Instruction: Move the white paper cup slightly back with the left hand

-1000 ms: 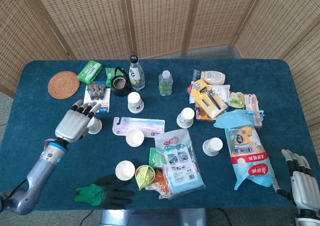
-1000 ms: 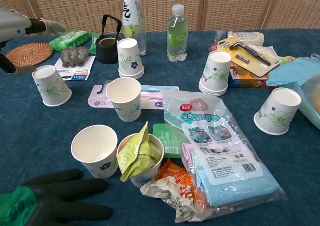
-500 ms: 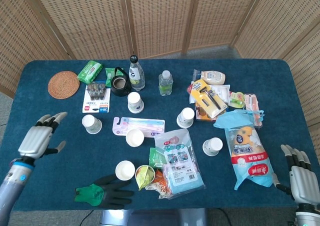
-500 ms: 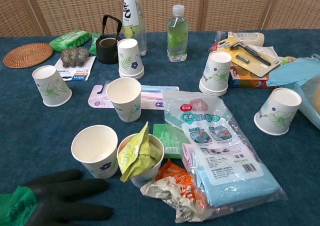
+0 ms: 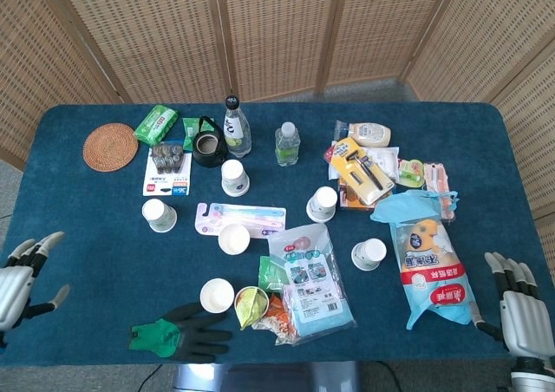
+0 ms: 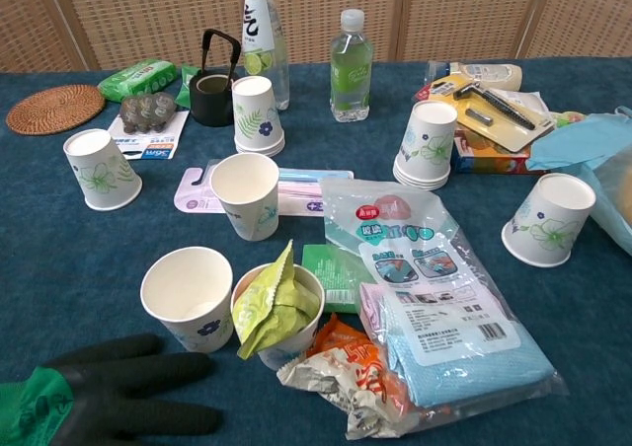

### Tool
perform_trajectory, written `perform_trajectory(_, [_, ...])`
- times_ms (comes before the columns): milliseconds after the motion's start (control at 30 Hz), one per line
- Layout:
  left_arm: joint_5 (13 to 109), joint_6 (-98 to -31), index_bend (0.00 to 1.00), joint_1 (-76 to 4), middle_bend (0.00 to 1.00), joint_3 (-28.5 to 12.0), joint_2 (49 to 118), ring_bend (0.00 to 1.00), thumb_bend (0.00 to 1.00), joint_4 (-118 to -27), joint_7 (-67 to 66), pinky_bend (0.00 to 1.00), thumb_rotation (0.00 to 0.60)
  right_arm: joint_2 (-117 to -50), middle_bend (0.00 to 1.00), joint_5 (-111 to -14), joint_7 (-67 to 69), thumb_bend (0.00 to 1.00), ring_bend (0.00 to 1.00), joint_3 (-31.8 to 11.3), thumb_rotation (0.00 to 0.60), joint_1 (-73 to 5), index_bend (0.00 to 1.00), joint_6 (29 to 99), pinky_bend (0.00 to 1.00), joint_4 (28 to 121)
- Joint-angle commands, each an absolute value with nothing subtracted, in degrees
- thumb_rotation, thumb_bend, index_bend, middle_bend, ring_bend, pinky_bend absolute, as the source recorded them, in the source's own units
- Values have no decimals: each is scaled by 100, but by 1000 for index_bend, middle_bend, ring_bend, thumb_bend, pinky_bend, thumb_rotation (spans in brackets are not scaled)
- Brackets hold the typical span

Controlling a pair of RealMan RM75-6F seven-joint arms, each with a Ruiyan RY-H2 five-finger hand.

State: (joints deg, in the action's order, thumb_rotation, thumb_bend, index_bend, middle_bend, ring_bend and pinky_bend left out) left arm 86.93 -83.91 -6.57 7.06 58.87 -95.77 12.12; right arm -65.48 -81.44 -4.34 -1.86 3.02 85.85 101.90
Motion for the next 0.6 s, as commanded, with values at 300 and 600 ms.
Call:
perform_trajectory(300, [8891,-8591,13,-398,138,698,5953,191,401,-9375,1425,82,600,-6601,39,-8271,-353,417,0,-143,600,264,0,8551,0,10139])
perform_trajectory(600, [8887,-8404,18,-459,138,578,6001,190,401,-9440,1281,78,600,-6632,39,-8235,-414,419,0,-159,600,207,0,8471,0,10152])
